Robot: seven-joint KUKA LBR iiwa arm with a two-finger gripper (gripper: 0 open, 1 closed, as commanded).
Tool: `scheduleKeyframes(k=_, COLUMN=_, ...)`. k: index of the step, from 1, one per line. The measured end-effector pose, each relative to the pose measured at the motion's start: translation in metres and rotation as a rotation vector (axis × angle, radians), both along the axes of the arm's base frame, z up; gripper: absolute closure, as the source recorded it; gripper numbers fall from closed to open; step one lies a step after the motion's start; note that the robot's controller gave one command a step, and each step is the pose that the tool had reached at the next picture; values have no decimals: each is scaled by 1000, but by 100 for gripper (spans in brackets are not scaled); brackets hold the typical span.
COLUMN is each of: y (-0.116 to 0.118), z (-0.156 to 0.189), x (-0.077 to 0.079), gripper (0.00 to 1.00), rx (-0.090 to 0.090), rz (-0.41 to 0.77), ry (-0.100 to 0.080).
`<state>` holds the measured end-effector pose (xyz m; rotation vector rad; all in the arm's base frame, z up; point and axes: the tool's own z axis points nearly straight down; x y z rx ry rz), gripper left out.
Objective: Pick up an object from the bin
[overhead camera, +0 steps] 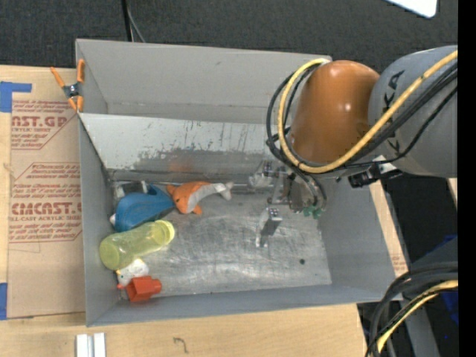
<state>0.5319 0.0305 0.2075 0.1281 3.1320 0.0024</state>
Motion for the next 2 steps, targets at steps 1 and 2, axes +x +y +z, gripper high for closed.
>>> scheduleKeyframes(k=1, y=27, z=-72, x=18, gripper=0, rx=0, rz=-15, ry=0)
scheduleKeyframes(k=2, y=35, z=-132, x=33, gripper=0, rx=-1, rz=5, ry=3)
